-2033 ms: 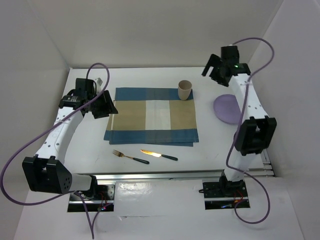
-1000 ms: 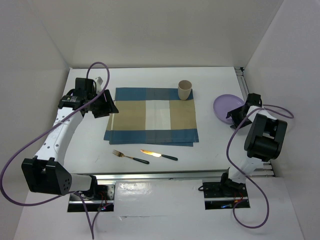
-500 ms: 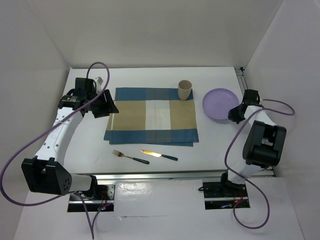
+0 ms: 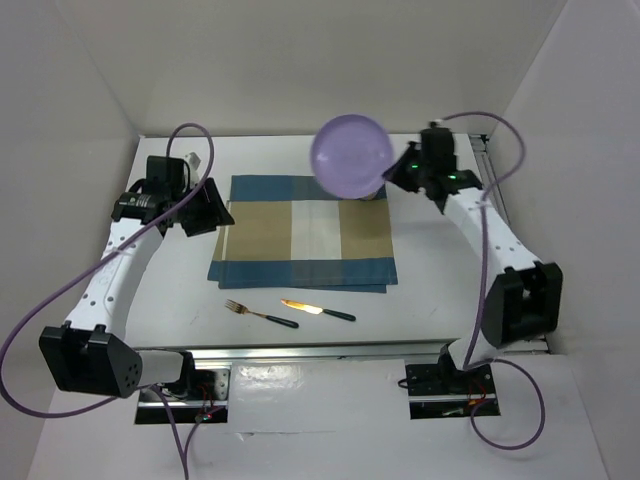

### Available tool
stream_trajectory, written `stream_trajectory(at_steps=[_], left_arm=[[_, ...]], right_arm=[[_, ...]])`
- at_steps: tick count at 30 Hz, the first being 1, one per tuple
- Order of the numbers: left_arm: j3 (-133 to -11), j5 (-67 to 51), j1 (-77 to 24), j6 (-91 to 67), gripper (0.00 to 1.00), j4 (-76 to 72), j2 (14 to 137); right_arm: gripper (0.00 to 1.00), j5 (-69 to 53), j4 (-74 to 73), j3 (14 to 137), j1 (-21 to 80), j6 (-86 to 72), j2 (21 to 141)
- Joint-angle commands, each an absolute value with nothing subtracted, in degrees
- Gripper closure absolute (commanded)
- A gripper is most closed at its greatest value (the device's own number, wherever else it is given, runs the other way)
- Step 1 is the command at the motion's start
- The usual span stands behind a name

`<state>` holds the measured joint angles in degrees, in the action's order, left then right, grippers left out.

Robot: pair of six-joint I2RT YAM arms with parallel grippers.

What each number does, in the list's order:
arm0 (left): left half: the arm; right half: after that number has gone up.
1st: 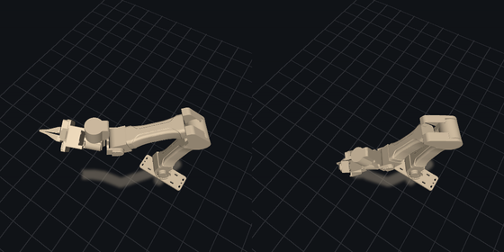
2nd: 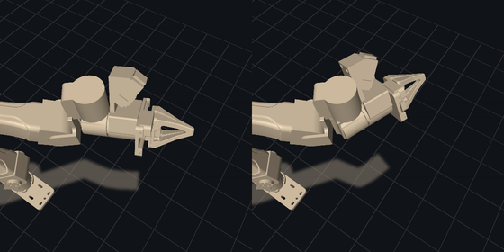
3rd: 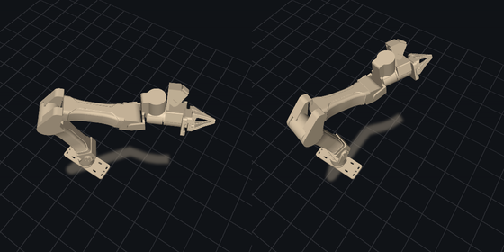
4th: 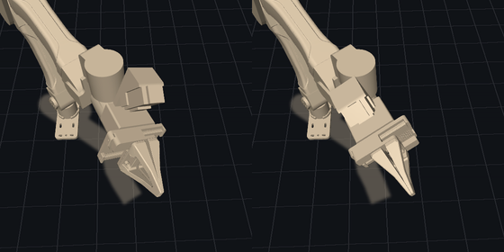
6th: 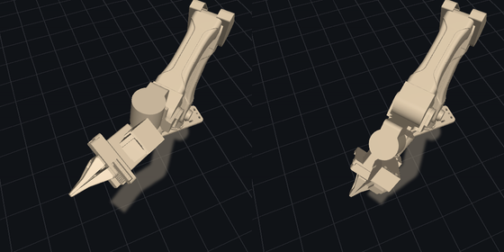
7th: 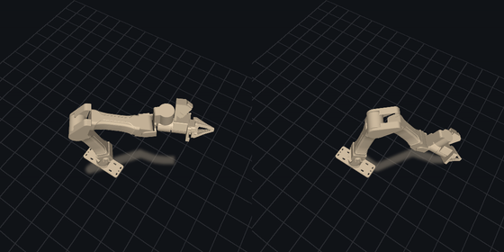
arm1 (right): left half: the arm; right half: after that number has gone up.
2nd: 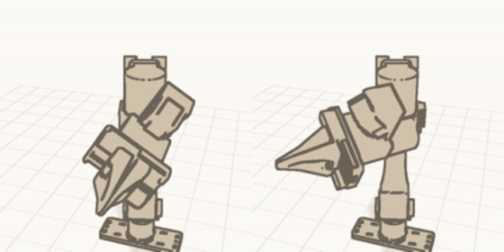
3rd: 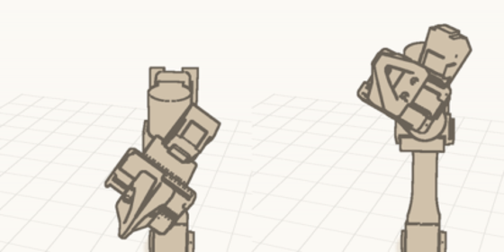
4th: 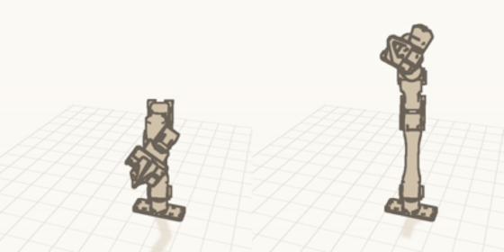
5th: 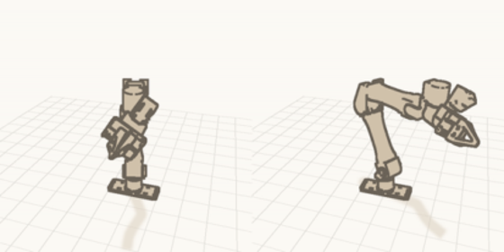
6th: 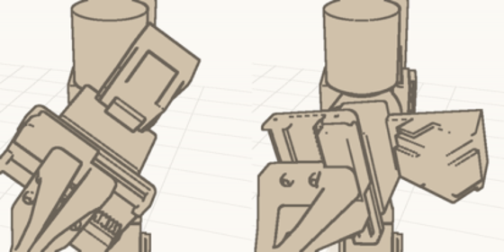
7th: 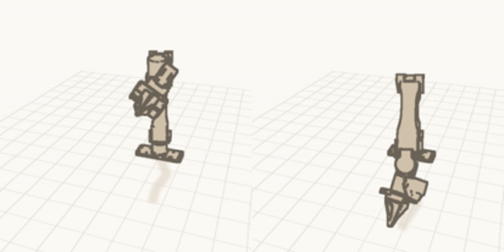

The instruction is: Set the dinner table for one person

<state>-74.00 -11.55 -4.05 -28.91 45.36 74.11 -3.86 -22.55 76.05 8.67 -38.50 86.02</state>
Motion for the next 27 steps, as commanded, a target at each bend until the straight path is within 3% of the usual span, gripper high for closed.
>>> stream_trajectory(at_steps=[1,5,9,20,22,26,27], left_arm=[[-70.94,-4.68,-4.31,-34.43,0.36,49.82,69.36],[-60.5,0.08,-5.44,-40.51,0.37,49.31,60.4],[-52.92,0.09,-6.85,-46.57,0.46,50.1,55.73],[-40.61,-7.21,-15.98,-54.74,0.4,45.8,56.68],[-40.61,-6.07,-18.27,-55.98,0.36,45.26,58.53],[-42.01,-3.96,-25.2,-58.97,0.26,44.12,63.17],[-42.97,-3.08,-26.36,-59.5,0.24,43.6,64.32]], right_arm=[[1.0,-8.43,-24.25,81.72,17.56,-34.8,93.23],[1.0,-13.0,-27.06,87.08,21.97,-33.58,102.55],[1.0,-13.8,-31.1,92.63,24.6,-33.57,112.12],[0.96,-9.76,-32.26,94.04,26.28,-35.6,120.31],[0.86,-9.76,-32.26,94.83,26.28,-35.6,121.11],[0.44,-9.23,-33.31,95.45,26.8,-35.07,121.82],[0.39,-8.53,-33.31,94.93,26.81,-35.07,120.69]])
